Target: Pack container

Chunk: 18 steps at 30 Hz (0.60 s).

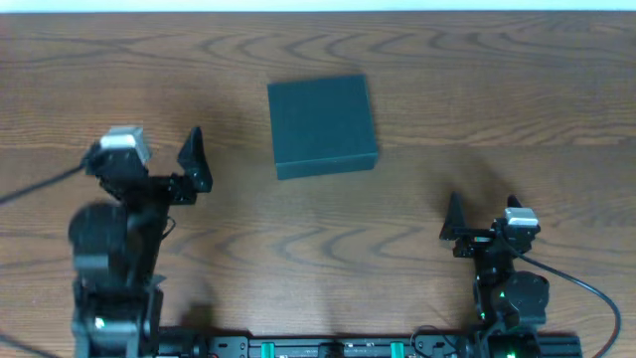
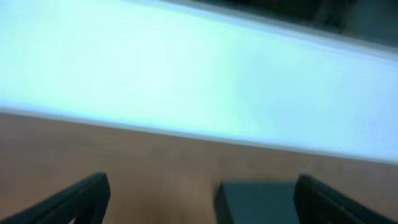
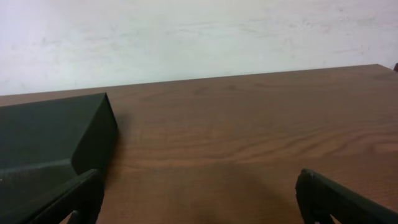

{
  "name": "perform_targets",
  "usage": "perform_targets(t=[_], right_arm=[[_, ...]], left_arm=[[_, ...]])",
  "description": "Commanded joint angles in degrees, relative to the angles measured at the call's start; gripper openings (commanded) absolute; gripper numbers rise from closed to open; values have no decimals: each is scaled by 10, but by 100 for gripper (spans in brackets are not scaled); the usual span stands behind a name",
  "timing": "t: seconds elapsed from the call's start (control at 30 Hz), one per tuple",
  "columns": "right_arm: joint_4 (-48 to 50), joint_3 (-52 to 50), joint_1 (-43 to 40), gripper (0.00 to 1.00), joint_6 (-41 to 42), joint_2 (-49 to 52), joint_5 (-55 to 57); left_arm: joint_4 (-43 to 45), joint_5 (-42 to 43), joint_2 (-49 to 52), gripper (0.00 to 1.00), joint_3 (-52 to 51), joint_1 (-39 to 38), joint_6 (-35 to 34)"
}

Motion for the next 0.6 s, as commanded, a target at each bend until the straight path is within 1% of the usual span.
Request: perform_targets(t=[0.0, 0.1, 0.17, 0.23, 0.57], right_arm=[[-3, -1, -3, 99, 6, 0, -2], [-3, -1, -3, 99, 6, 0, -2], [-3, -1, -3, 99, 6, 0, -2], [-3, -1, -3, 99, 6, 0, -2], [-3, -1, -3, 99, 6, 0, -2]], left_arm=[[82, -8, -53, 95, -65, -1, 19], [172, -23, -102, 95, -132, -1, 19], [200, -37, -127, 95, -168, -1, 20], [211, -49, -150, 95, -201, -1, 20], [212, -90, -286, 95, -348, -1, 28]])
